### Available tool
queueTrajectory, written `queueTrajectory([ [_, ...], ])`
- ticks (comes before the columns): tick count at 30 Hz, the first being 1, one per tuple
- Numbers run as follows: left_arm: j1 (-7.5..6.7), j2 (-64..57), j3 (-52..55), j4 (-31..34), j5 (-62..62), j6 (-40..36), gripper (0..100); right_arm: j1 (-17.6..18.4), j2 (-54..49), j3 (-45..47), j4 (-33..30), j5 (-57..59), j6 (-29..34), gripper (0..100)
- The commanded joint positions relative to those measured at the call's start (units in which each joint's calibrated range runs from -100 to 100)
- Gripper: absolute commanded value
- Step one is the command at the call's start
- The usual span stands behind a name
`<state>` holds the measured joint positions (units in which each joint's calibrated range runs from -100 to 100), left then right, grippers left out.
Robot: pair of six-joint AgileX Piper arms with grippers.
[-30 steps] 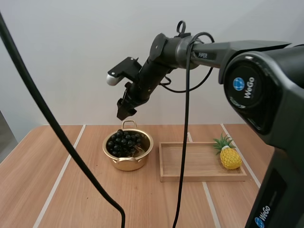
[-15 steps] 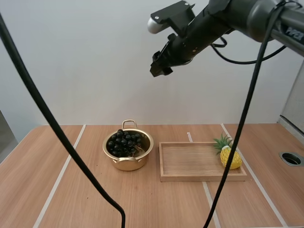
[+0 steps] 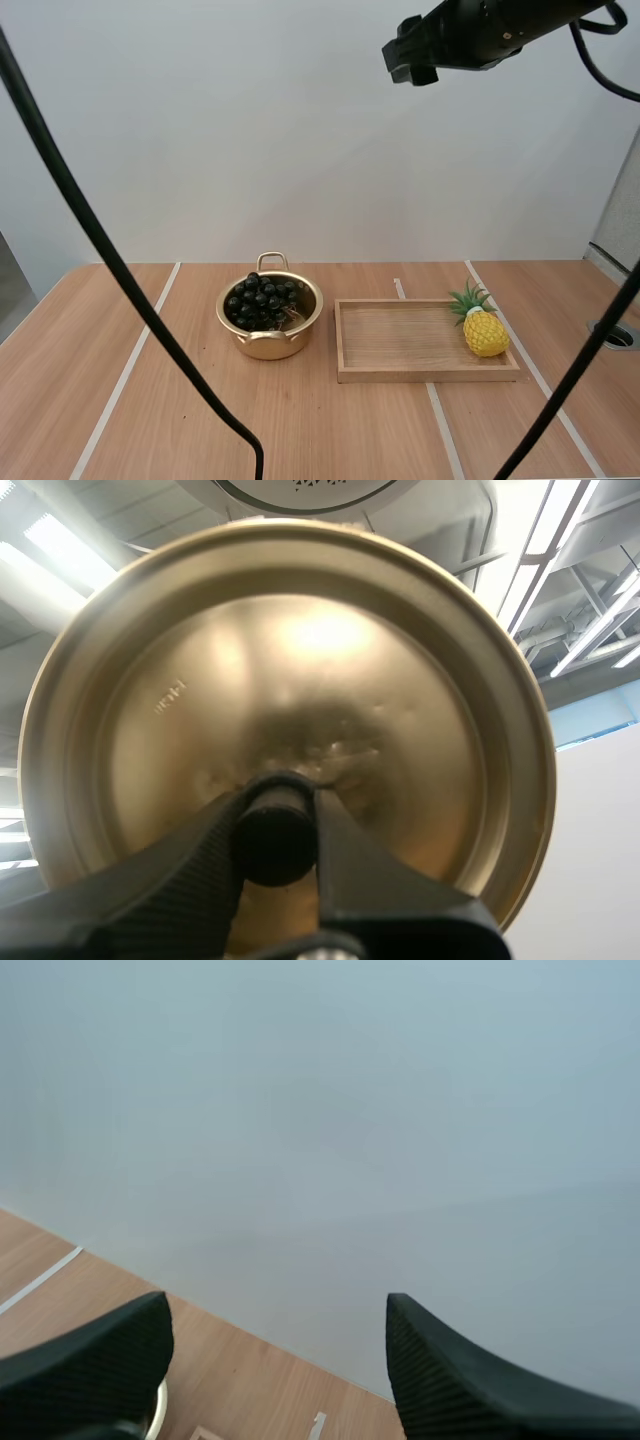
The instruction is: Open the pot, put the grape inside, and close it
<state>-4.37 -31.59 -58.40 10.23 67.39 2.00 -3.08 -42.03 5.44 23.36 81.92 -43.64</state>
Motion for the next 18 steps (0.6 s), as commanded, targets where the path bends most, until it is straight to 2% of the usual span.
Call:
queueTrajectory([
  [1,-0.24,-0.2,-0.4,0.5,-1.9,0.0,0,-0.2,-3.2,0.1,-2.3,-3.4,3.0,100],
  [5,-0.24,-0.2,-0.4,0.5,-1.9,0.0,0,-0.2,-6.1,0.1,-5.5,-4.2,4.8,99],
  [6,-0.24,-0.2,-0.4,0.5,-1.9,0.0,0,-0.2,-6.6,0.1,-6.5,-4.2,5.6,85],
  [7,-0.24,-0.2,-0.4,0.5,-1.9,0.0,0,-0.2,-7.0,0.1,-7.5,-4.2,6.5,66],
  [9,-0.24,-0.2,-0.4,0.5,-1.9,0.0,0,-0.2,-7.9,0.1,-9.1,-4.6,7.0,27],
  [10,-0.24,-0.2,-0.4,0.5,-1.9,0.0,0,-0.2,-8.2,0.1,-9.3,-5.0,7.0,2],
  [15,-0.24,-0.2,-0.4,0.5,-1.0,0.0,0,-0.2,-9.3,0.1,-9.6,-5.7,7.1,0],
  [18,-0.24,-0.2,-0.4,0.5,4.3,0.0,0,-0.2,-9.4,0.1,-9.6,-4.0,7.1,0],
])
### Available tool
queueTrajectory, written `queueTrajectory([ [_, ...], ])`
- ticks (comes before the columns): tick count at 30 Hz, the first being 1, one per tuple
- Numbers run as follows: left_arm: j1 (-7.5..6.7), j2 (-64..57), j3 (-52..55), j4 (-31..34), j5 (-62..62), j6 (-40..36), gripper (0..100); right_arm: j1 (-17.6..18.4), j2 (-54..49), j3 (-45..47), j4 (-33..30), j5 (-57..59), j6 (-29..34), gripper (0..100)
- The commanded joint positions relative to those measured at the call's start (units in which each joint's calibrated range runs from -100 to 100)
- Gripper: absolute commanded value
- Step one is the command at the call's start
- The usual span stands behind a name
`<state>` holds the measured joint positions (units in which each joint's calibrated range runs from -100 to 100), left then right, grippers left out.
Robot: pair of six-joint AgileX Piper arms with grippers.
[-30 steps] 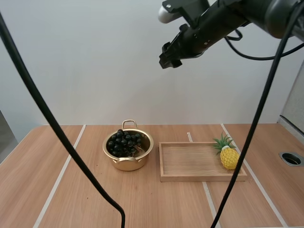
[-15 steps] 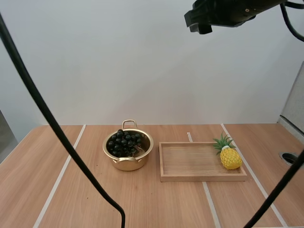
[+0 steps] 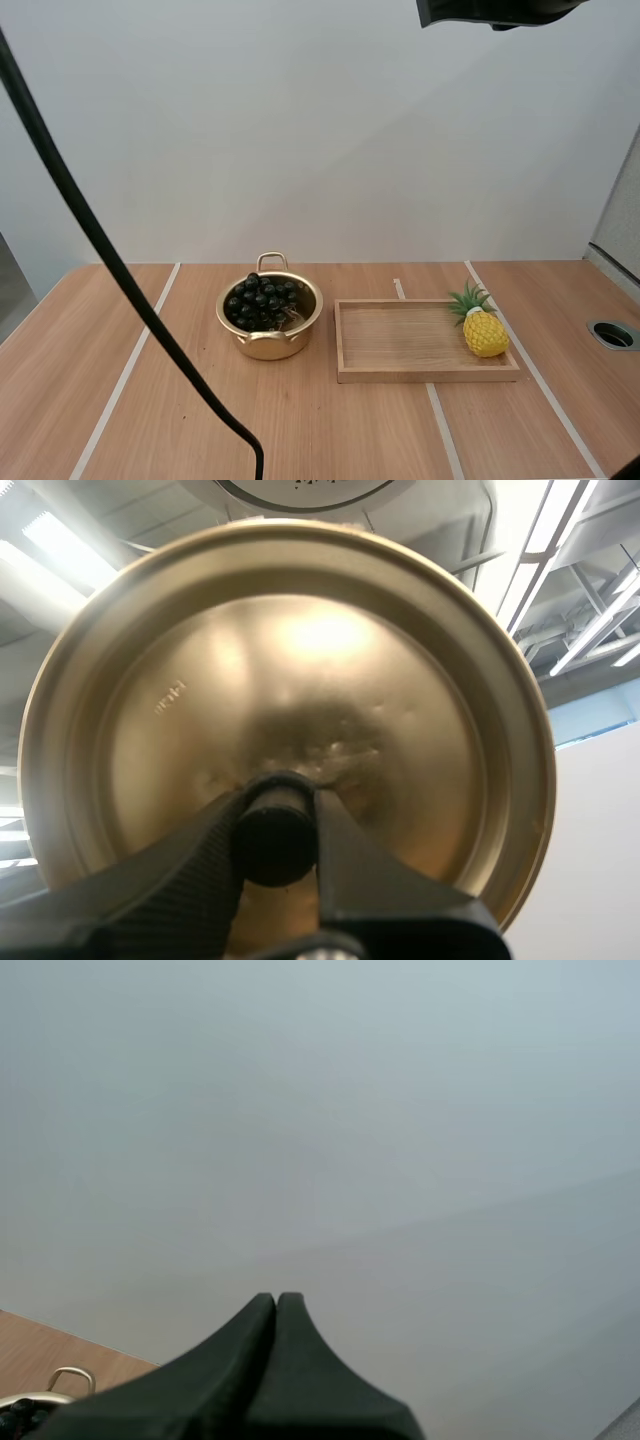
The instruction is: Open the pot, put the grape inside, and close it
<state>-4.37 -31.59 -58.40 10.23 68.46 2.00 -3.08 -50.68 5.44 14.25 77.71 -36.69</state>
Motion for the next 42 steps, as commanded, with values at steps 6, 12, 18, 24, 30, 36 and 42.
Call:
queueTrajectory([
  [6,-0.24,0.6,-0.4,0.5,16.7,0.0,0,-0.2,-0.8,0.1,0.0,10.2,0.2,0],
  [12,-0.24,2.8,-0.4,0.3,27.6,0.0,0,-0.2,-2.7,2.9,1.7,16.6,0.2,0],
  [18,-0.24,4.3,-0.4,0.0,31.5,0.0,0,-0.2,-10.2,12.5,1.7,19.3,-2.7,0],
  [24,-0.24,5.0,-0.4,-3.0,31.5,0.0,0,-0.2,-18.8,22.1,1.7,22.3,-6.8,0],
  [30,-0.24,6.3,0.2,-4.2,31.5,0.0,0,1.9,-23.6,28.4,2.1,22.3,-7.8,0],
  [36,-0.24,7.0,5.8,-5.2,31.5,1.0,0,5.5,-25.0,30.5,0.9,22.3,-6.5,0],
  [42,-0.24,6.9,15.8,-5.8,31.5,1.1,0,8.9,-25.0,30.5,-2.8,22.3,-4.2,0],
])
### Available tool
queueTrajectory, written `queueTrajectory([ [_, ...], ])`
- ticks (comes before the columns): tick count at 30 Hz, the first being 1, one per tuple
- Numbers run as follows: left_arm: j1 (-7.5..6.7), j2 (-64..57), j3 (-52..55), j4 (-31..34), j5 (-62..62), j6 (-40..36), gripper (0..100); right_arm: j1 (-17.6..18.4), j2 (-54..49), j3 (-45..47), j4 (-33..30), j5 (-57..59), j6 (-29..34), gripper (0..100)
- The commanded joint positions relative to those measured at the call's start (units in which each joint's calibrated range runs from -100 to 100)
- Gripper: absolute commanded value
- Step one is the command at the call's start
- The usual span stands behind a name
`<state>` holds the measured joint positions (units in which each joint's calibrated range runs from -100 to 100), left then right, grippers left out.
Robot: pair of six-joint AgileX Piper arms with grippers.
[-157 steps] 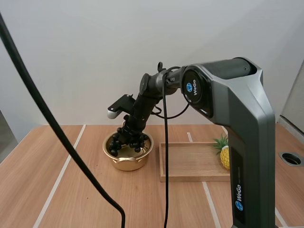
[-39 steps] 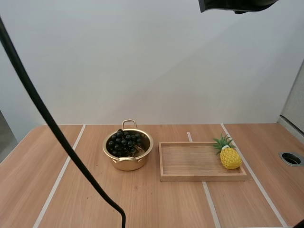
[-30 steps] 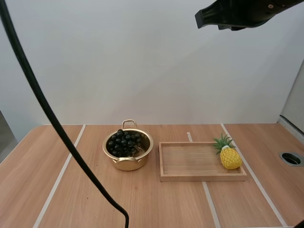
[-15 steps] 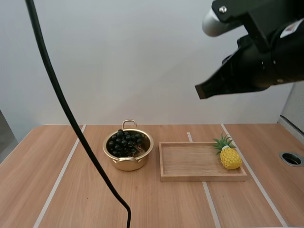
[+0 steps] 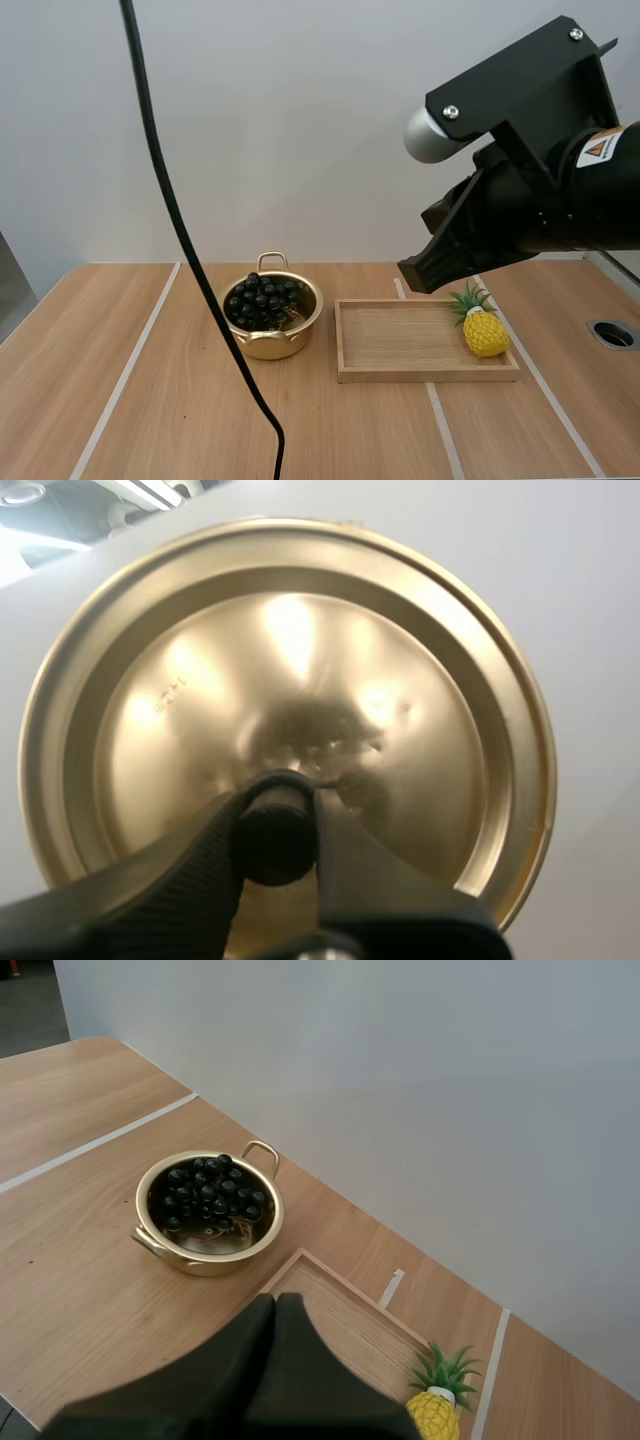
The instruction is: Open the pot, put the grape inside, and close it
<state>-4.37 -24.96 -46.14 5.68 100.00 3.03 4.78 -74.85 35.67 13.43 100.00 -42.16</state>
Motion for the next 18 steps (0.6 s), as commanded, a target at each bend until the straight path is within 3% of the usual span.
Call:
queueTrajectory([
  [1,-0.24,0.3,5.4,-1.4,0.0,0.3,0,1.6,-0.8,0.2,-2.6,0.0,1.8,0],
  [14,-0.24,0.3,31.0,-9.3,0.0,6.9,0,6.0,-1.1,0.2,-8.1,0.0,5.7,0],
  [18,-0.24,0.3,40.4,-9.4,0.0,12.7,0,6.1,-2.0,0.2,-9.6,0.0,5.7,0],
])
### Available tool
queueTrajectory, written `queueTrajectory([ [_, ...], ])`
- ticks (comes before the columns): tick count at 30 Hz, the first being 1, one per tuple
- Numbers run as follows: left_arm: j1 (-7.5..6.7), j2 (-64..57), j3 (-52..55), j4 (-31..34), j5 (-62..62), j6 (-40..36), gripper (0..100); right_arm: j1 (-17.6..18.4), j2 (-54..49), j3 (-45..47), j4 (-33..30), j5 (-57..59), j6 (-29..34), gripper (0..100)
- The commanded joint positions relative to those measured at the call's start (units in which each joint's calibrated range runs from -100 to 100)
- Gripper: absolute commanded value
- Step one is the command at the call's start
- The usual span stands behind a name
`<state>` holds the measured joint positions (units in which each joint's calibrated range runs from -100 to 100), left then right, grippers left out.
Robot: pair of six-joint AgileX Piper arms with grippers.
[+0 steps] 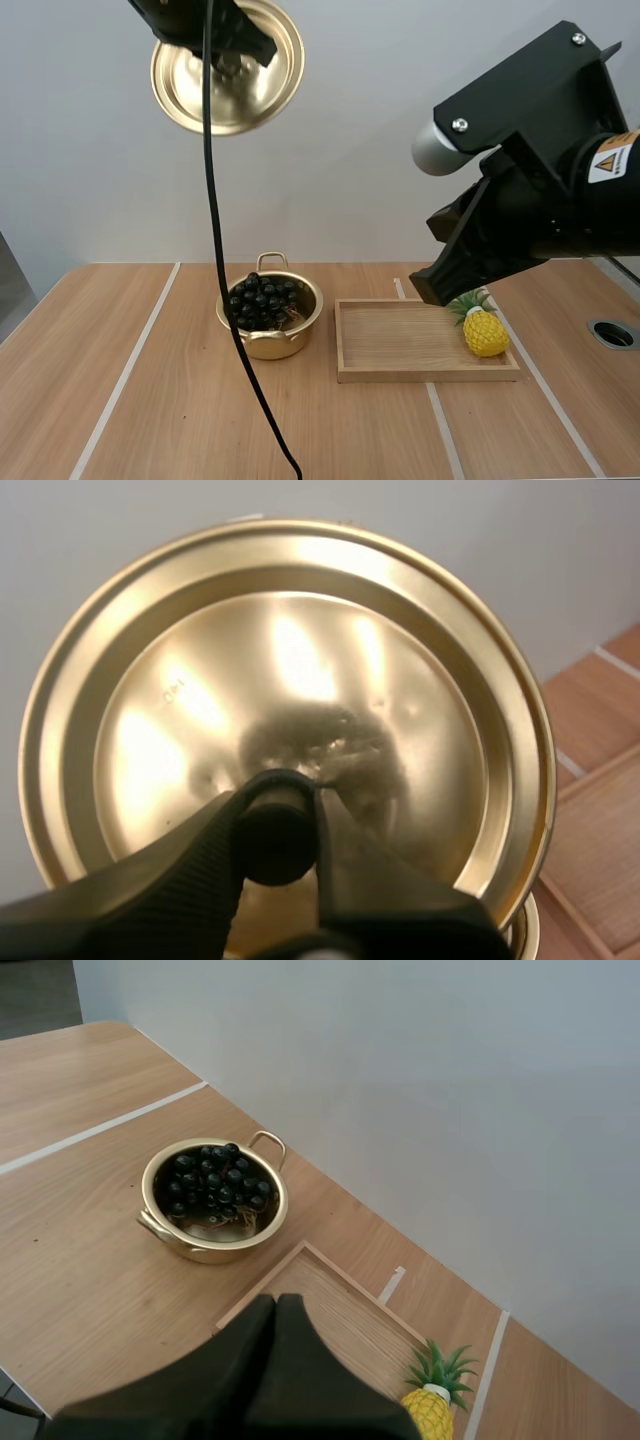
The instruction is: Open the pot, put the grape inside, and close it
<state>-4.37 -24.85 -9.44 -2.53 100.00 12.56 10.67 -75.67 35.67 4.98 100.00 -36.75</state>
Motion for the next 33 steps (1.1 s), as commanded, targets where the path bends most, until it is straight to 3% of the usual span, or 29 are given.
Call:
queueTrajectory([
  [1,-0.24,0.1,6.0,-1.5,0.0,5.1,0,0.2,-1.6,0.2,-1.7,0.0,0.3,0],
  [10,-0.24,4.8,19.0,-2.0,-0.8,14.0,0,0.2,-1.8,0.4,-2.8,0.0,0.3,0],
  [20,-0.24,15.2,19.8,-3.2,0.0,18.2,0,0.2,-1.8,8.7,-2.8,0.0,0.2,0],
  [33,-0.24,26.8,19.8,-6.8,0.0,21.2,0,0.2,-1.8,8.8,-2.5,0.0,0.0,0],
])
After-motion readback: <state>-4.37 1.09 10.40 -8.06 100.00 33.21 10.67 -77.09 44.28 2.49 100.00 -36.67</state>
